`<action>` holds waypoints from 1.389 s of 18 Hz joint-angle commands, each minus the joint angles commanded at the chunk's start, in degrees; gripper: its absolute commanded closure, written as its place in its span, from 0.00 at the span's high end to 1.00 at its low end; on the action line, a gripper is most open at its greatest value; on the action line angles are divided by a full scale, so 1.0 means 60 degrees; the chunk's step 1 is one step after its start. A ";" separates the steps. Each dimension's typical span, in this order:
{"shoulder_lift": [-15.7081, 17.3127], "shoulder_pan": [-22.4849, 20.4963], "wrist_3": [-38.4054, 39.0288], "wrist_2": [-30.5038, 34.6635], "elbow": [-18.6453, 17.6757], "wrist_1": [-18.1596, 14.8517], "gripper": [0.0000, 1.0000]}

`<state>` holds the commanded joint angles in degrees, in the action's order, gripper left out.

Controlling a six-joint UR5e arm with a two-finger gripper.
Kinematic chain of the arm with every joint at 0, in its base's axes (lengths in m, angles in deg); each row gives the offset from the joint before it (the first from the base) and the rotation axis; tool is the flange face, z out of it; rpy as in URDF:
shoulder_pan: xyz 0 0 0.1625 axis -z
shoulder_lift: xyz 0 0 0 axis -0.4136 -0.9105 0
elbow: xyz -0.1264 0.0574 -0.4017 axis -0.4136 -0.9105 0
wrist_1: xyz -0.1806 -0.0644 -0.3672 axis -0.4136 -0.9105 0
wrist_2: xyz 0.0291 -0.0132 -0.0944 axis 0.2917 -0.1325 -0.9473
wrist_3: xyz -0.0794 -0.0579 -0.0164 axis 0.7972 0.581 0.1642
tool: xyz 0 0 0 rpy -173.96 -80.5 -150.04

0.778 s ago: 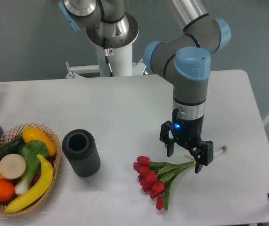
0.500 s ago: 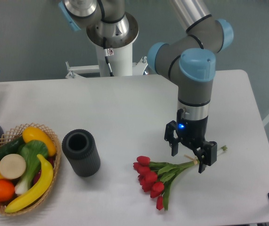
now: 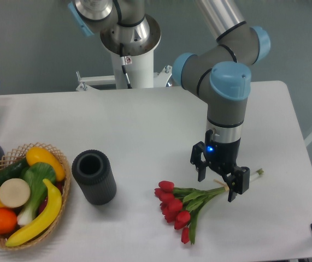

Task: Pick up the flowers from the table
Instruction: 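Lower the open gripper toward the tulip stems near the bunch's end, then align the gripper over the green stems and descend around them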

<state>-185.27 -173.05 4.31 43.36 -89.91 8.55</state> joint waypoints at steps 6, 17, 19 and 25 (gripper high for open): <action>-0.0278 -0.0029 -0.0376 -0.0104 0.0015 0.0000 1.00; -0.0512 -0.0308 -0.2063 -0.0294 -0.0571 -0.0103 1.00; -0.0775 -0.0308 -0.2033 -0.0498 -0.0542 -0.0059 1.00; -0.0835 -0.0439 -0.2135 -0.0617 -0.0556 -0.0073 1.00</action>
<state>-190.28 -175.69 -8.50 39.66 -93.25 8.11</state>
